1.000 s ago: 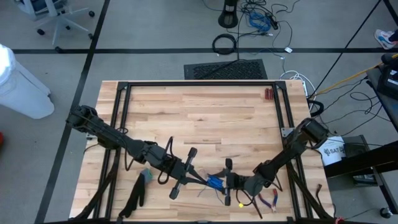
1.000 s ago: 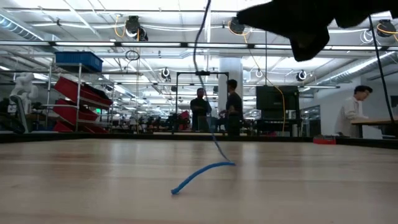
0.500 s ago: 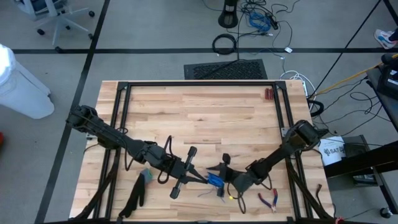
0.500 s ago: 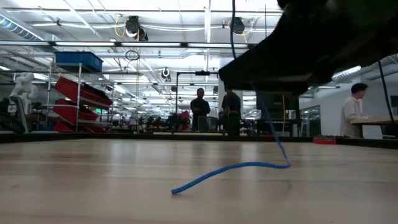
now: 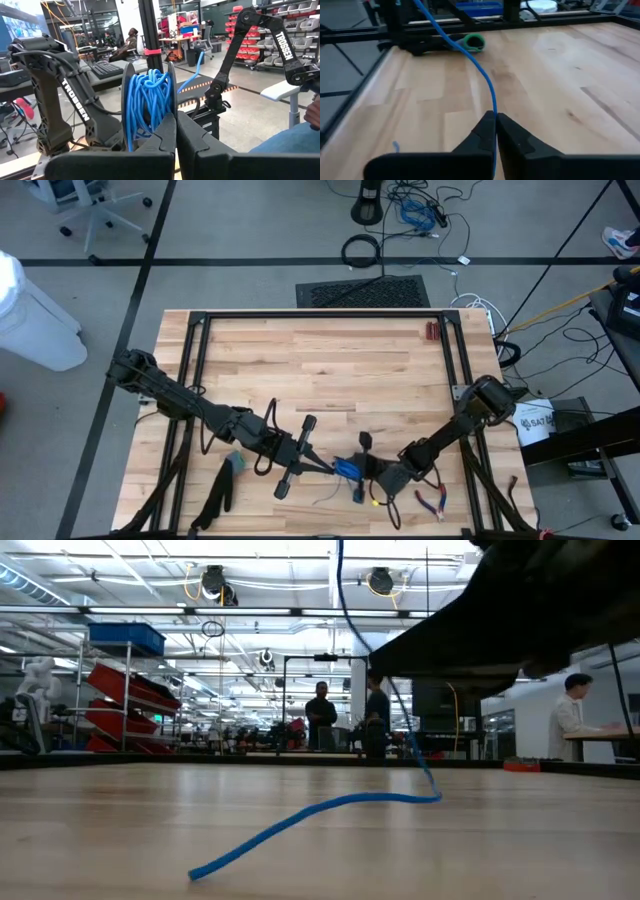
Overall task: Coil cords
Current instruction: Coil the blue wire onto the black spool
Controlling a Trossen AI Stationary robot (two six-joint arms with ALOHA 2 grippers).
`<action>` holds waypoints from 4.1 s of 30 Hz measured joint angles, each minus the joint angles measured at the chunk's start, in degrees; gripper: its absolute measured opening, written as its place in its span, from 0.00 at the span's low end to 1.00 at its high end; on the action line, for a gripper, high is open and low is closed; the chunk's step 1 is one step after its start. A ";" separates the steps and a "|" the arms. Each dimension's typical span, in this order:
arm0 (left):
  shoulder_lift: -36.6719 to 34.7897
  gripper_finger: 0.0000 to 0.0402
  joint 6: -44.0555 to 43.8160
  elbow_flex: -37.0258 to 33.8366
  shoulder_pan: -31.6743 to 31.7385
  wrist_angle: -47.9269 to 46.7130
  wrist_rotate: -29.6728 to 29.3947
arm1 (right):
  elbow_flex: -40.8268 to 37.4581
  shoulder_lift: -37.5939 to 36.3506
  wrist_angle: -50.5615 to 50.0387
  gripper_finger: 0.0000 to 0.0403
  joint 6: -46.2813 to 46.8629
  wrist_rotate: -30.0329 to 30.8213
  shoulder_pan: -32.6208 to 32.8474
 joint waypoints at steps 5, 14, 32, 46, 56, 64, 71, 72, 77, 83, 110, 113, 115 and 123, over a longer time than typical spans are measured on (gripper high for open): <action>0.00 0.00 0.01 0.00 0.00 -0.13 -0.77 | 0.00 -0.07 0.21 0.00 0.77 0.39 2.29; -0.08 0.00 -0.01 0.00 0.04 -2.02 -1.56 | 0.00 -8.19 -8.20 0.00 1.03 -9.53 8.59; -0.25 0.00 -0.55 0.00 -0.15 -6.11 -1.22 | 0.01 -28.94 -11.70 0.00 -18.13 -4.22 15.43; -0.33 0.00 -1.77 -0.02 0.00 -9.58 -5.76 | 8.32 -32.17 -17.24 0.00 -27.62 -4.25 14.90; -0.33 0.00 -2.15 -0.02 0.28 -10.47 -8.47 | 22.09 -31.08 -36.31 0.00 -27.24 -4.62 12.72; -0.33 0.00 -3.15 -0.02 0.28 -10.97 -7.09 | 27.25 -31.04 -44.23 0.00 -27.42 -4.80 11.16; -0.33 0.00 -3.61 -0.02 0.44 -13.66 -6.92 | 30.89 -31.04 -45.50 0.00 -31.55 -5.16 10.97; -0.33 0.00 -3.63 0.00 0.42 -13.35 -6.89 | 30.91 -31.04 -45.38 0.00 -31.95 -5.97 10.52; -0.33 0.00 -3.61 -0.02 0.42 -13.03 -5.26 | 30.91 -30.76 -44.88 0.00 -31.80 -10.78 6.99; -0.33 0.00 -3.70 -0.02 0.61 -13.25 -3.94 | 30.91 -30.67 -41.62 0.00 -33.67 -18.49 2.77; -0.33 0.00 -3.48 0.00 0.59 -12.20 -1.78 | 30.88 -24.72 -21.71 0.00 -34.70 -21.00 -6.83; -0.33 0.00 -3.15 0.00 0.59 -12.17 -1.52 | 30.88 -24.72 -21.95 0.00 -34.31 -21.02 -6.98; -0.31 0.00 -3.15 0.00 0.59 -12.17 -0.92 | 30.88 -24.72 -22.89 0.00 -33.46 -21.09 -7.00; -0.28 0.00 -3.15 0.00 0.59 -12.53 -0.74 | 30.88 -24.72 -25.57 0.00 -33.00 -14.94 -6.02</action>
